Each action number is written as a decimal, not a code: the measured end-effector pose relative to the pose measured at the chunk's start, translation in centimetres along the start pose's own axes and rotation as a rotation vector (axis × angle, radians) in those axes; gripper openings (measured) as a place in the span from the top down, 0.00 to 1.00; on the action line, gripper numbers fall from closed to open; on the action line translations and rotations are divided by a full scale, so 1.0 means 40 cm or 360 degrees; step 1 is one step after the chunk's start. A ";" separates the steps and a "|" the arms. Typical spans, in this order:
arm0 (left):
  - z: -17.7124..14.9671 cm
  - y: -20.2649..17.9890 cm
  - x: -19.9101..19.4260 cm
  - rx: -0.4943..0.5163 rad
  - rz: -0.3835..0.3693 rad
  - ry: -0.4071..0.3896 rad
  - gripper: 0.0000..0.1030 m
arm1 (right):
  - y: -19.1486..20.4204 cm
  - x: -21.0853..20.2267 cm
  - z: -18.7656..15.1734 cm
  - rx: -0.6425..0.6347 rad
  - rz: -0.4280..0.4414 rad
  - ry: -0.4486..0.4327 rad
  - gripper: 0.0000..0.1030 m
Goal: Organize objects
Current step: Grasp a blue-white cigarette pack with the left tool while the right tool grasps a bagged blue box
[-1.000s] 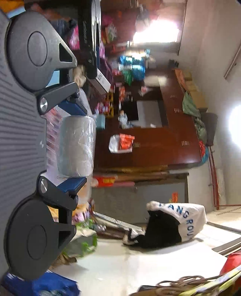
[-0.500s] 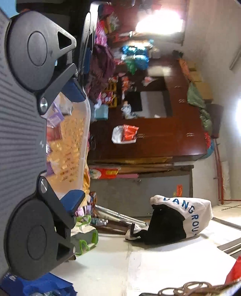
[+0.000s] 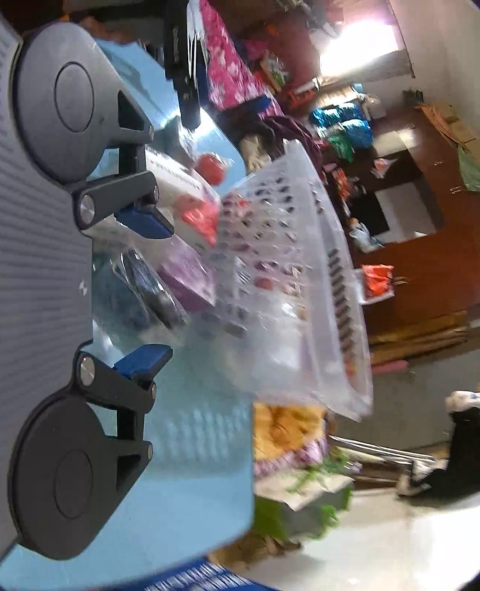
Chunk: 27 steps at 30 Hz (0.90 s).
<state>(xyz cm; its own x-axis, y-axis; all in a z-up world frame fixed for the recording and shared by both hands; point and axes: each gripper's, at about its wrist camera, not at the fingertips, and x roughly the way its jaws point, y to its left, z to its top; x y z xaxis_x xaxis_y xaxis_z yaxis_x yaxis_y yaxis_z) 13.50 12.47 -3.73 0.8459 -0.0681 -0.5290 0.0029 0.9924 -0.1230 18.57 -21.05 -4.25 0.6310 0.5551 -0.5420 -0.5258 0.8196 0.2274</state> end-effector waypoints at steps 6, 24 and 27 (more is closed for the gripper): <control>-0.026 0.002 0.022 0.0011 0.0010 0.0066 0.09 | -0.026 -0.011 -0.018 0.0036 -0.0046 0.0009 0.35; -0.036 -0.058 0.033 0.0155 0.0098 0.0077 0.46 | 0.012 0.009 -0.035 -0.0003 -0.0161 -0.0037 0.49; -0.041 -0.055 0.004 0.0132 0.0046 -0.0024 0.46 | 0.025 -0.014 -0.043 -0.0036 -0.0198 -0.0132 0.50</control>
<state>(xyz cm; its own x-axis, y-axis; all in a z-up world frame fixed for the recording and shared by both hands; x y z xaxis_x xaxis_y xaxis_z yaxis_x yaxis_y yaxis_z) 12.75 10.10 -4.91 0.8543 -0.0382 -0.5184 0.0221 0.9991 -0.0373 16.73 -20.79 -5.11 0.7366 0.4601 -0.4958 -0.4527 0.8799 0.1440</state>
